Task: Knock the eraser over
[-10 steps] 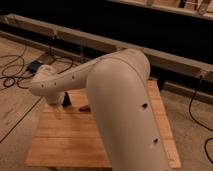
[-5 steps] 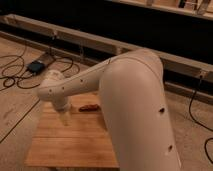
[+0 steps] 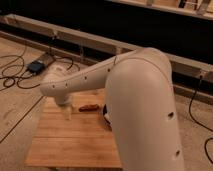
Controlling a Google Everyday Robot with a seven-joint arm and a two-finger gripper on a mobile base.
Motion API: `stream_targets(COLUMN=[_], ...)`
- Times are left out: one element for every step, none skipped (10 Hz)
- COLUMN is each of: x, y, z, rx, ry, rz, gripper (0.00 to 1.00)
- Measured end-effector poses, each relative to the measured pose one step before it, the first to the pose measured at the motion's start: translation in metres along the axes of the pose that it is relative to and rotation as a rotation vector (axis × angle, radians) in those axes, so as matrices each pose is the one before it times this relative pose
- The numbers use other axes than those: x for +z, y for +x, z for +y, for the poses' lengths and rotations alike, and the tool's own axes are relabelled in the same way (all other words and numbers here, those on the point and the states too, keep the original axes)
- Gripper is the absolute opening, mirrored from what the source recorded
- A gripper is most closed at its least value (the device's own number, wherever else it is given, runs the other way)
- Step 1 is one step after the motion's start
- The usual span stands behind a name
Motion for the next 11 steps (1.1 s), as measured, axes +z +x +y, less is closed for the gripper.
stream_targets(x=[-0.00227, -0.00181, -0.00116, -0.00146, 0.00020, -0.00003, 0.00049, 0.00039, 0.00251, 0.00504, 0.00758], y=[-0.00455, -0.00756, -0.01093, -0.01431, -0.00866, -0.00958, -0.01304, -0.01250, -0.01047, -0.00571, -0.00223], z=[-0.01124, -0.01019, -0.00907, -0.00971, -0.00478, -0.00513, -0.00425, -0.00061, 0.00229, 0.00544, 0.00844], rx=[0.00264, -0.00175, -0.00699, -0.00970, -0.00697, -0.00944, -0.01897, -0.01815, -0.01649, -0.01198, -0.01010], ry=[0.02359, 0.02271, 0.02214, 0.02322, 0.01146, 0.01254, 0.01263, 0.00473, -0.00376, -0.01277, -0.02104], rz=[-0.00446, -0.00673, -0.00808, -0.01104, -0.00559, -0.00630, -0.00736, -0.00833, -0.00574, 0.00137, 0.01094], gripper=[0.80, 0.80, 0.80, 0.80, 0.80, 0.80, 0.80, 0.80, 0.80, 0.80, 0.80])
